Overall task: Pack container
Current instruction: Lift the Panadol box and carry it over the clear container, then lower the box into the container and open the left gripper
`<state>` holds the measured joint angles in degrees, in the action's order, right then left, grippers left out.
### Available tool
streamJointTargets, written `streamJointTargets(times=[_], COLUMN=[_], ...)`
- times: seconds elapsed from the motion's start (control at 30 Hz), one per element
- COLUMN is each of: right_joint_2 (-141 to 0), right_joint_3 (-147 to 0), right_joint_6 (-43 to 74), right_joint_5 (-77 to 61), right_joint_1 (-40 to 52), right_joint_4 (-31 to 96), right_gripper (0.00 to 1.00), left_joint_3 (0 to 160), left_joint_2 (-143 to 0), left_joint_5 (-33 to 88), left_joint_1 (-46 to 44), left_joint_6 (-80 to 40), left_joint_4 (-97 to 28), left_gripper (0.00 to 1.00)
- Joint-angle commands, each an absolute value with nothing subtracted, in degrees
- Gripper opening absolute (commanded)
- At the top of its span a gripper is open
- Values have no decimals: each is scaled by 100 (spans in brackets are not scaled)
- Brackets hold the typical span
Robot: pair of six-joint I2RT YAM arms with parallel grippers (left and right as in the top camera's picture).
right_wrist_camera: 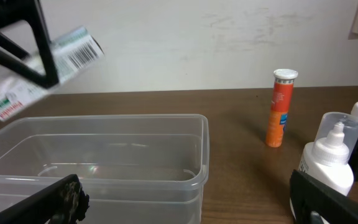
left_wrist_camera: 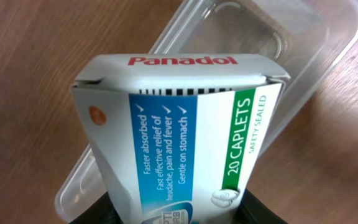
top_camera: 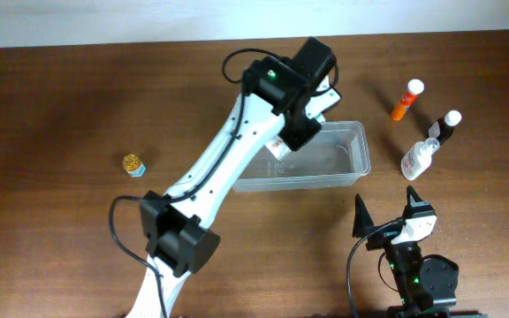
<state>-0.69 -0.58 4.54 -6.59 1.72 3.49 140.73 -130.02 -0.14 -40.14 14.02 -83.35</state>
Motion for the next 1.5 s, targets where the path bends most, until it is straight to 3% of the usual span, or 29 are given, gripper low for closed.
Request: streamJointTargets(times=[0.0, 0.93, 1.17, 1.3, 1.47], right_joint_2=[-32, -32, -32, -32, -32], right_joint_3=[-32, -32, -32, -32, -32], right_joint_6=[489, 489, 489, 491, 489], right_joint_5=[-709, -709, -709, -709, -709], right_joint_1=[224, 224, 224, 224, 224], right_joint_4=[386, 386, 386, 386, 386], right_gripper=[98, 98, 98, 98, 98], left_joint_3=[14029, 14027, 14027, 14027, 14027], left_joint_2=[-13297, -14171, -14315, -14315, -14315], left_joint_5=[-193, -211, -456, -451, -432], left_joint_1=[-3975, -3883, -3813, -3693, -3559], left_joint_6=[1905, 4080, 4084, 4082, 4034], left_joint_4=[-8313, -8619, -8659, -8663, -8667], left_gripper=[43, 43, 43, 56, 57])
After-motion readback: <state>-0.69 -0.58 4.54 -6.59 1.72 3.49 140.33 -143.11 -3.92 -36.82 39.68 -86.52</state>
